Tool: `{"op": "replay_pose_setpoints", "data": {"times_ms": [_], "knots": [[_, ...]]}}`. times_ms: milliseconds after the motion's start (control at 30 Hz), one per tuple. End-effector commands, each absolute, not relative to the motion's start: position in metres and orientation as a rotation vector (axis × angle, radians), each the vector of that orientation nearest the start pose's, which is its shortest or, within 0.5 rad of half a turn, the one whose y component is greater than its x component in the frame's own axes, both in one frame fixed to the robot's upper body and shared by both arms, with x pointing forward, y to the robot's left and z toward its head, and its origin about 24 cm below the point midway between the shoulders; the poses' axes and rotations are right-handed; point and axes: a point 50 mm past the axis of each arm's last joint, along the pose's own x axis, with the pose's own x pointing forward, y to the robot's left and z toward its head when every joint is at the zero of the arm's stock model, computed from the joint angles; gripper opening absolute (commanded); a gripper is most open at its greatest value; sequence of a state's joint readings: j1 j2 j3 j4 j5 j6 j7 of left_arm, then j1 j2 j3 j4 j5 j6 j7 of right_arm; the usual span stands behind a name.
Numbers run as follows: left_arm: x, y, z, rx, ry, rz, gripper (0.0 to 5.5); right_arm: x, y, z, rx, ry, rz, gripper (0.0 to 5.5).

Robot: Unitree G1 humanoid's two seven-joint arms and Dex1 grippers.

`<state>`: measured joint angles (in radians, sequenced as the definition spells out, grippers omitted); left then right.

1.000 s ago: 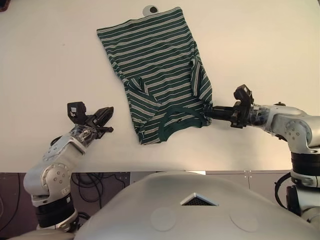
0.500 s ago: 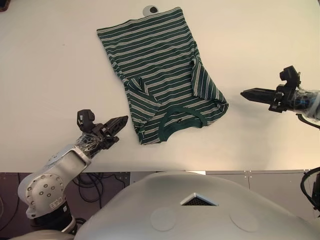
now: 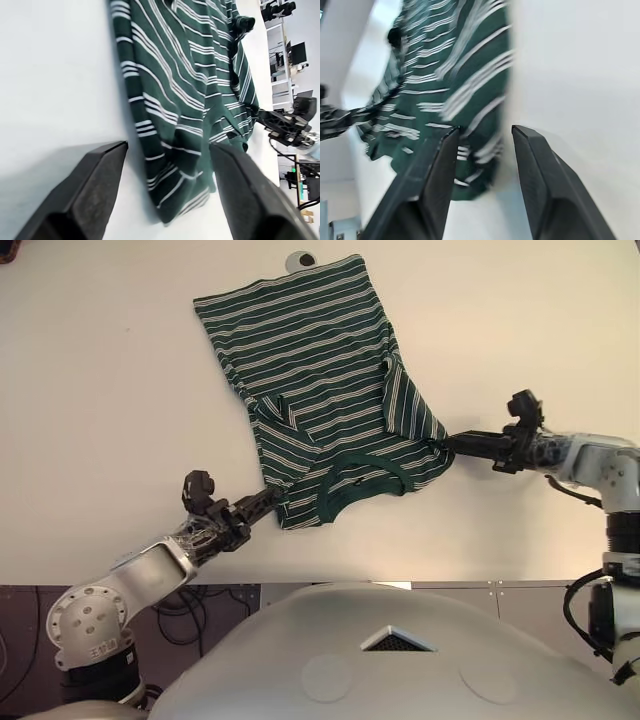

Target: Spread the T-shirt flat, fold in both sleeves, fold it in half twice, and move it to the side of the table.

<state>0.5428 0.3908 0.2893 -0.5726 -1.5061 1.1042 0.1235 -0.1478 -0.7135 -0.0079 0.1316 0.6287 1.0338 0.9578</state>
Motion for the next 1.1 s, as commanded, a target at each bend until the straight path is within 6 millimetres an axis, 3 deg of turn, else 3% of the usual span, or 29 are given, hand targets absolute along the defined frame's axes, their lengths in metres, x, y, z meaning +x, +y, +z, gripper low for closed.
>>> {"op": "replay_pose_setpoints", "data": {"times_ms": [33, 133, 500, 700, 933, 1100], "knots": [[0.104, 0.174, 0.043, -0.853, 0.923, -0.324, 2.99, 0.226, -0.235, 0.034, 0.418, 0.961, 0.810, 1.92], [0.100, 0.171, 0.037, -0.841, 0.948, -0.316, 2.72, 0.227, -0.232, 0.033, 0.413, 0.969, 0.825, 1.92], [0.101, 0.172, 0.034, -0.795, 0.949, -0.307, 0.85, 0.229, -0.230, 0.039, 0.454, 0.947, 0.840, 0.01], [0.097, 0.174, 0.035, -0.746, 0.971, -0.323, 0.01, 0.227, -0.231, 0.052, 0.495, 0.896, 0.869, 0.00], [0.094, 0.190, 0.051, -0.617, 0.980, -0.437, 0.01, 0.192, -0.243, 0.062, 0.443, 0.974, 1.021, 0.00], [0.062, 0.188, 0.070, -0.591, 1.063, -0.627, 0.01, 0.143, -0.259, 0.075, 0.483, 1.062, 1.112, 0.00]]}}
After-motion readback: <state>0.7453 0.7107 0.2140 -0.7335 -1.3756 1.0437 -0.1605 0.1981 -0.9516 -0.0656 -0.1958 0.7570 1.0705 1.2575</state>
